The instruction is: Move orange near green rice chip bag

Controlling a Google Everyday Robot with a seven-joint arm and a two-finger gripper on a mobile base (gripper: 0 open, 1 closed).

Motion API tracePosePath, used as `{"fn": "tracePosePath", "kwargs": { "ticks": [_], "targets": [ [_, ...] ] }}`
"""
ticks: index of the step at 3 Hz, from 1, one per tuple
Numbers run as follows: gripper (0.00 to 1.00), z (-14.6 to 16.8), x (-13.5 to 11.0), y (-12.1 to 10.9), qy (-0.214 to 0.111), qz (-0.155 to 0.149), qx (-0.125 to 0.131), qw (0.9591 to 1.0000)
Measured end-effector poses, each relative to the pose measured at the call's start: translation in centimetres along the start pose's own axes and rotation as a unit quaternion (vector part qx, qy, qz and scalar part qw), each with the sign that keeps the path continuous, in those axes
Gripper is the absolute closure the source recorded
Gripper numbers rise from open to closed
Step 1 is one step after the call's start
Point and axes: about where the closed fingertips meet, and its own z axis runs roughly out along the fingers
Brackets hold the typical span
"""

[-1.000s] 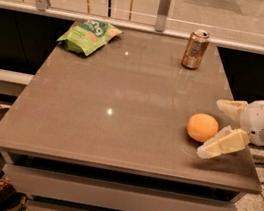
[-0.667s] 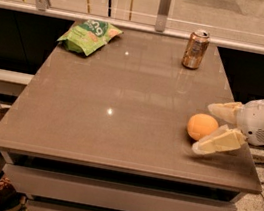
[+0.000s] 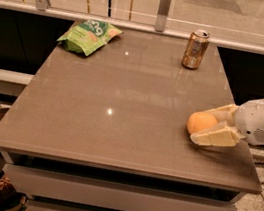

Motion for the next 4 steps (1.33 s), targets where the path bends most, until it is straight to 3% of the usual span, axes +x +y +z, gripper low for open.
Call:
{"fn": "tracePosePath", "kwargs": {
  "ticks": [1,2,3,4],
  "targets": [
    [0.86,0.1,-0.1,0.1,0.0,-0.001,-0.001,1.0],
    [1.0,0.3,-0.2,0.2,0.0,-0.002,-0.003,1.0],
    [1.0,-0.2,-1.8,-0.5,0.013,-0.009,0.005,0.9999],
    [1.0,-0.8,-5.3,-1.7,0.025,-0.023,0.025,0.9991]
  ]
}}
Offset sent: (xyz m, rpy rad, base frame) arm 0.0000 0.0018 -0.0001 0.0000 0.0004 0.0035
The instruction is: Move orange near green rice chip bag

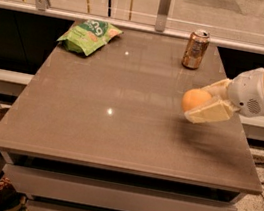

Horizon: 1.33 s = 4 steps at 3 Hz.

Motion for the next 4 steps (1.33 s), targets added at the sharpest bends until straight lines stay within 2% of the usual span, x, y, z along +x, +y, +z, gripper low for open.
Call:
{"fn": "tracePosePath", "kwargs": {
  "ticks": [2,3,4],
  "targets": [
    [1.0,-0.1,-6.3,-1.9,-0.045,-0.005,0.031,0.9985],
    [1.0,1.2,-9.6,-3.3,-0.087,0.003,0.048,0.995],
    [1.0,3.1,-13.2,-5.8,-0.105,0.005,0.081,0.9911]
  ]
}}
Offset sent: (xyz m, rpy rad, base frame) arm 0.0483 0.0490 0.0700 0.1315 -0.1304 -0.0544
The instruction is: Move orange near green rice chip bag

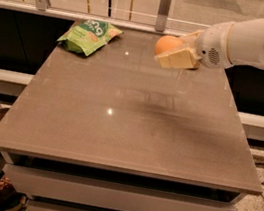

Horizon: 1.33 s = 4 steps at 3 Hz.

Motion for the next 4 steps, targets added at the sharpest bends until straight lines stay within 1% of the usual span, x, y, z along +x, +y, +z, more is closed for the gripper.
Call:
{"fn": "tracePosePath", "kwargs": {
  "ticks": [1,2,3,4],
  "targets": [
    [1.0,3.3,-1.8,-1.7,0.009,-0.008,0.028,0.9995],
    [1.0,6.4,-2.5,-3.6,0.029,-0.015,0.053,0.9981],
    [1.0,9.5,-2.3,-5.0,0.053,-0.021,0.056,0.9968],
    [1.0,12.2,-1.7,-5.3,0.074,-0.027,0.047,0.9958]
  ]
}}
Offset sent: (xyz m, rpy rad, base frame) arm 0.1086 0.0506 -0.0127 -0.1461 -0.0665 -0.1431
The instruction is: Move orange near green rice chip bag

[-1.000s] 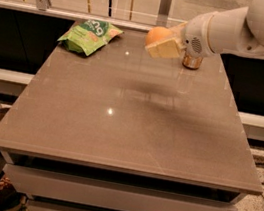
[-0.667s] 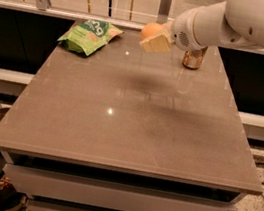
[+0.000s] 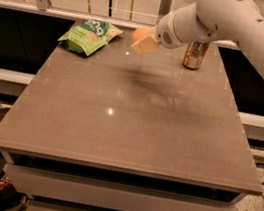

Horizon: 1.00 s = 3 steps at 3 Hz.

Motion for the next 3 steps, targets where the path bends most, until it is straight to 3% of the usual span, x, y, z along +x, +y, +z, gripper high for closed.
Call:
{"fn": "tracePosePath", "kwargs": {
  "ticks": [1,3],
  "targets": [
    [1.0,2.4,0.1,0.5,0.01,-0.006,-0.018,0.9998],
    [1.0,7.0,-0.1,4.3,0.004,-0.022,-0.078,0.9967]
  ]
}}
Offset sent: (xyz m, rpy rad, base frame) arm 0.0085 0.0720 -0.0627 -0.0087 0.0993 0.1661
